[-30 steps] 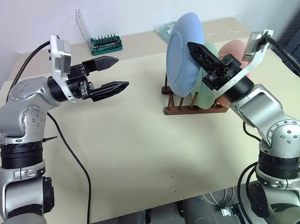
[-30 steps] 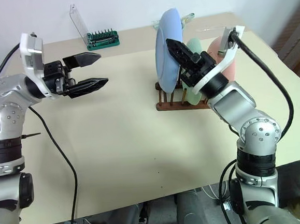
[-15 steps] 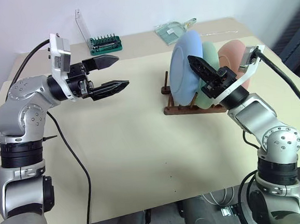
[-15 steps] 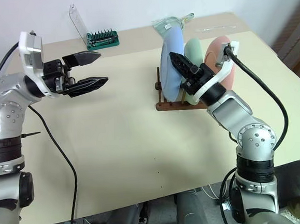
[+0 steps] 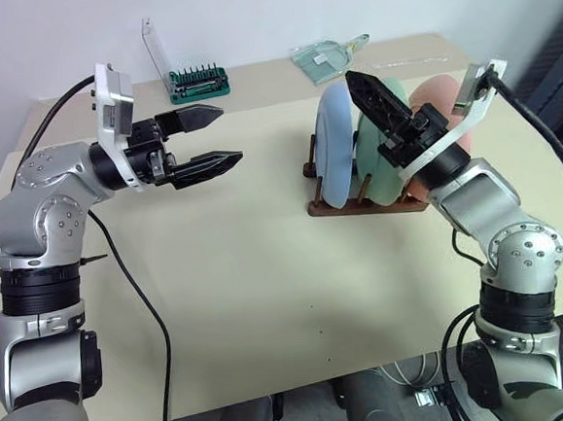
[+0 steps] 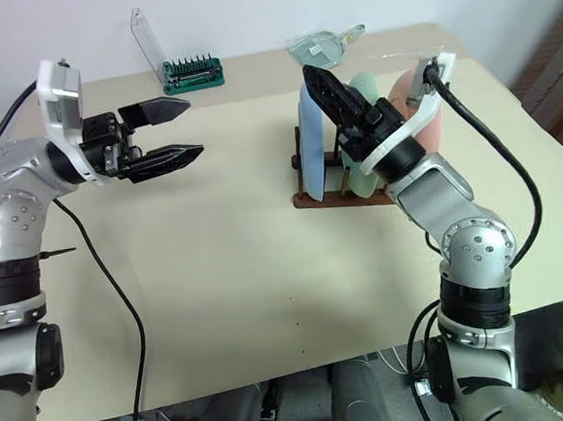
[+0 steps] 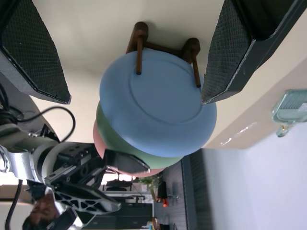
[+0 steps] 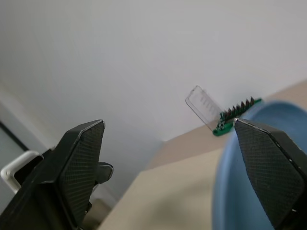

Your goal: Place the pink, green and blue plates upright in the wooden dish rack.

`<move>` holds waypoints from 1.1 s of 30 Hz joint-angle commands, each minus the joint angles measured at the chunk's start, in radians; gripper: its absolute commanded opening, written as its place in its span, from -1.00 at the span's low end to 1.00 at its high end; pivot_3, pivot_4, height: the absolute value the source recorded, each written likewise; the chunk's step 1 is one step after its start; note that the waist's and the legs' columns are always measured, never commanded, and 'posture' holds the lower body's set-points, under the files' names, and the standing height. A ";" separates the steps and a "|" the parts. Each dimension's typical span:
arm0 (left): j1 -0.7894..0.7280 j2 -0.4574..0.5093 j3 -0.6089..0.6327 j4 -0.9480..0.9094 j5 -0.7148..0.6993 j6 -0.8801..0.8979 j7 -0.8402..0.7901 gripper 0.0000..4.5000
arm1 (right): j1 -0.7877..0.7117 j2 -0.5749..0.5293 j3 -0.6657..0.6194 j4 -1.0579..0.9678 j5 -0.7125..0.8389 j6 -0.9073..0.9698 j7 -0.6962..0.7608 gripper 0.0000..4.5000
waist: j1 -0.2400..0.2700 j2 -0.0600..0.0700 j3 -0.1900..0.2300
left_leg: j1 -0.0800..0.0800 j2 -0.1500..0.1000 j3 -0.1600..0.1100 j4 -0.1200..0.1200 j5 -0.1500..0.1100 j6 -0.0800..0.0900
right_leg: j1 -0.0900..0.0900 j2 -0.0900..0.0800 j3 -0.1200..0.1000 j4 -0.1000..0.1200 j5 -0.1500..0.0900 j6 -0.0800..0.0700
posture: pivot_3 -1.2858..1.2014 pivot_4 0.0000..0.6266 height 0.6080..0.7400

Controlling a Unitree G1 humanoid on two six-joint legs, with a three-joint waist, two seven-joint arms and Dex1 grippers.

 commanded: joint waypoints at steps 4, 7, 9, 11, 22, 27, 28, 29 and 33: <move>-0.021 0.013 0.028 -0.036 -0.024 0.002 -0.003 1.00 | -0.033 -0.047 -0.039 -0.064 -0.025 -0.025 0.110 0.97 | -0.001 0.000 0.000 | 0.000 0.000 0.000 0.000 0.000 0.000 | 0.000 0.000 0.000 0.000 0.000 0.000 | 0.03 -0.52 1.00; -0.020 0.013 0.026 -0.037 -0.031 0.009 -0.009 1.00 | -0.073 -0.067 -0.106 -0.087 -0.007 -0.085 0.182 0.97 | 0.000 0.000 0.000 | 0.000 0.000 0.000 0.000 0.000 0.000 | 0.000 0.000 0.000 0.000 0.000 0.000 | 0.03 -0.52 1.00; -0.018 0.012 0.023 -0.039 -0.040 0.018 -0.017 1.00 | -0.106 -0.102 -0.169 -0.068 0.024 -0.103 0.212 0.97 | 0.001 0.000 0.000 | 0.000 0.000 0.000 0.000 0.000 0.000 | 0.000 0.000 0.000 0.000 0.000 0.000 | 0.03 -0.52 1.00; -0.009 0.015 0.016 -0.045 -0.032 0.012 -0.029 1.00 | -0.113 -0.167 -0.227 -0.011 -0.033 -0.127 0.245 0.97 | 0.002 0.000 0.000 | 0.000 0.000 0.000 0.000 0.000 0.000 | 0.000 0.000 0.000 0.000 0.000 0.000 | 0.03 -0.52 1.00; 0.020 0.010 0.009 -0.051 -0.016 0.004 -0.051 1.00 | 0.172 -0.462 -0.324 0.210 -0.479 -0.242 0.538 -0.97 | -0.002 0.000 0.000 | 0.005 0.001 0.008 0.001 -0.001 0.002 | 0.003 0.000 0.004 -0.001 0.000 0.000 | 0.03 -0.52 1.00; 0.016 0.010 0.007 -0.047 -0.014 0.004 -0.054 1.00 | 0.142 -0.400 -0.367 0.184 -0.446 -0.258 0.516 -0.99 | 0.001 0.000 0.000 | 0.005 0.002 0.009 0.001 -0.001 0.002 | 0.003 0.000 0.004 -0.001 0.000 0.000 | 0.03 -0.52 1.00; 0.015 0.010 0.006 -0.046 -0.013 0.003 -0.055 1.00 | 0.131 -0.389 -0.372 0.178 -0.433 -0.256 0.514 -0.99 | 0.000 0.000 0.000 | 0.005 0.002 0.009 0.001 -0.001 0.002 | 0.003 0.000 0.004 -0.001 0.000 0.000 | 0.03 -0.52 1.00; 0.014 0.012 0.004 -0.045 -0.015 0.008 -0.060 1.00 | 0.121 -0.381 -0.374 0.164 -0.416 -0.255 0.521 -0.99 | 0.001 0.000 0.000 | 0.005 0.002 0.009 0.001 -0.001 0.002 | 0.003 0.000 0.004 -0.001 0.000 0.000 | 0.03 -0.52 1.00; 0.023 0.021 0.002 -0.058 -0.020 0.027 -0.068 1.00 | 0.208 -0.407 -0.362 -0.020 -0.184 -0.129 0.690 -0.99 | 0.003 0.000 0.000 | 0.005 0.002 0.008 0.001 -0.001 0.002 | 0.003 0.000 0.004 -0.001 0.000 0.000 | 0.03 -0.52 1.00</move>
